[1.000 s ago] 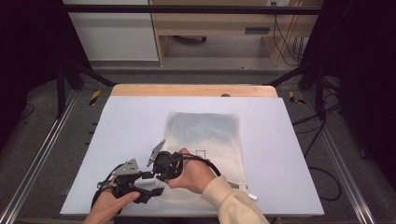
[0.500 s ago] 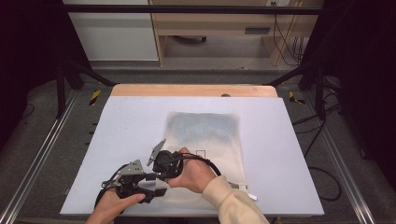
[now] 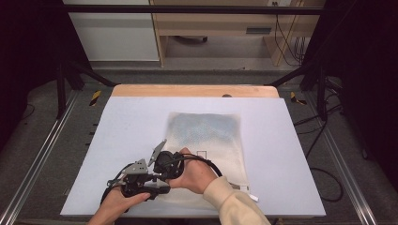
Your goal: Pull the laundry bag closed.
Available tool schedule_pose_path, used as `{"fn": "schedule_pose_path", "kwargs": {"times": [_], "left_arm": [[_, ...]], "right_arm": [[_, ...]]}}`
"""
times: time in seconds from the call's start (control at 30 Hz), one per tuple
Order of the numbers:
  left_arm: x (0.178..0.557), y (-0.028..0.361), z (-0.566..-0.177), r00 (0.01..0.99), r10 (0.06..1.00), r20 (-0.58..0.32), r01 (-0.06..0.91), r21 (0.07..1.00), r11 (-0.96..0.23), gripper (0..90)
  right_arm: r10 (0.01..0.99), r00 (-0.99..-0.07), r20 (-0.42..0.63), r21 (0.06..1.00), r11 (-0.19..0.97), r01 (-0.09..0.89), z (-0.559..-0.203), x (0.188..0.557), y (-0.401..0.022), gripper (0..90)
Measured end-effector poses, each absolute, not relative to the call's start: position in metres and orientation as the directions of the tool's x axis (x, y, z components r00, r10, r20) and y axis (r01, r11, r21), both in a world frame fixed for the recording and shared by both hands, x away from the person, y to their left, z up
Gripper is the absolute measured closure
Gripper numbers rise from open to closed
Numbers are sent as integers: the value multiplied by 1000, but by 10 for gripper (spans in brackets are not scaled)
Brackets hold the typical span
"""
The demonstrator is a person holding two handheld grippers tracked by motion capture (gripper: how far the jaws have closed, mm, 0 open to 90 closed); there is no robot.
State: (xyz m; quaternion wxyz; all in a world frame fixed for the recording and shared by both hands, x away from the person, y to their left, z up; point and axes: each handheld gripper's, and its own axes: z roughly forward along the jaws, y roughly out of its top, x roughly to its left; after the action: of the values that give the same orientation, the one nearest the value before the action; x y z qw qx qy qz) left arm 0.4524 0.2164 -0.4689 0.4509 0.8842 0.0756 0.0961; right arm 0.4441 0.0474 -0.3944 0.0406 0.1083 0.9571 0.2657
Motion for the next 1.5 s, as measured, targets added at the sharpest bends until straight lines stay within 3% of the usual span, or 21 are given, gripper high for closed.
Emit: {"fn": "schedule_pose_path", "kwargs": {"times": [0.77, 1.5], "left_arm": [[461, 218, -469, 969, 218, 118, 36, 804, -593, 744], [461, 217, -467, 963, 231, 138, 31, 796, -605, 803]], "right_arm": [[238, -971, -20, 522, 831, 193, -397, 444, 41, 819], [235, -971, -36, 521, 834, 182, -400, 443, 37, 820]]}}
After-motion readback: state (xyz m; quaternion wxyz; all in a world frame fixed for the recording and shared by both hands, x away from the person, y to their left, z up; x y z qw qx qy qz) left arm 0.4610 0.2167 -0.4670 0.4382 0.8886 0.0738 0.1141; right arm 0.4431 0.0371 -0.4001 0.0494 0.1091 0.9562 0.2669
